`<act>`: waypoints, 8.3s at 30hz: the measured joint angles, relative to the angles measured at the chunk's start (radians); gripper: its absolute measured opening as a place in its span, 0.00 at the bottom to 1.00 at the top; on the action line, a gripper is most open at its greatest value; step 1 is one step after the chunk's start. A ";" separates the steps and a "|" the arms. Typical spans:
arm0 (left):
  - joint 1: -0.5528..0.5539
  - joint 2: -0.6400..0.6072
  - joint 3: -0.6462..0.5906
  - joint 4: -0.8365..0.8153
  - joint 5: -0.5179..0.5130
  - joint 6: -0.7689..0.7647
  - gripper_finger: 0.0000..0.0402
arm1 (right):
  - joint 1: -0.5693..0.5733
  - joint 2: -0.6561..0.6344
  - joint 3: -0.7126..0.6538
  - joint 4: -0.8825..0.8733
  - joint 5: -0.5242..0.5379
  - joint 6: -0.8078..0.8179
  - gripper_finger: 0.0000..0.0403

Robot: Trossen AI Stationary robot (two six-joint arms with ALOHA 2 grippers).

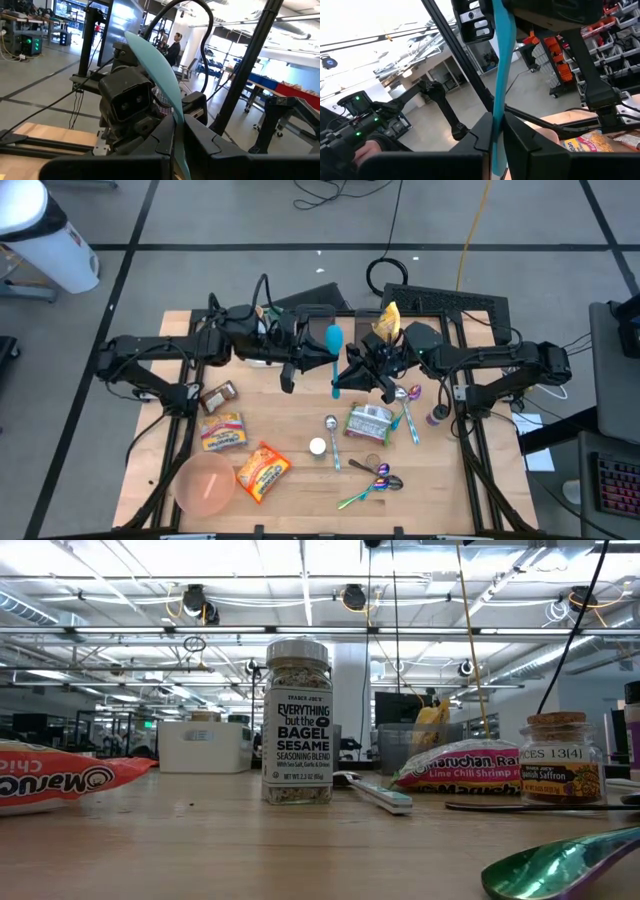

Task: Pick & Place Food Item
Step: Put the blue baby spoon into the left black bin

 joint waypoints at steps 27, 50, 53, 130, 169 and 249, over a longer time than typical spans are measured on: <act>0.000 0.000 0.000 -0.048 -0.078 -0.103 0.46 | 0.000 0.000 0.000 0.006 0.009 -0.018 0.02; 0.008 0.001 -0.001 -0.029 -0.069 -0.139 0.53 | -0.039 -0.001 0.000 0.116 -0.061 0.074 0.02; 0.017 0.001 -0.001 0.027 -0.037 -0.138 0.53 | -0.038 -0.001 0.000 0.130 -0.112 0.090 0.02; 0.141 0.167 0.000 0.024 -0.035 -1.278 0.53 | 0.125 -0.170 0.193 -1.120 1.439 -1.558 0.00; 0.133 0.169 0.000 0.006 0.028 -1.309 0.53 | 0.144 -0.175 0.193 -0.954 1.489 -1.833 0.00; 0.231 0.163 0.000 -0.225 0.132 -0.762 0.06 | 0.369 -0.408 0.192 -0.870 1.212 -1.029 0.39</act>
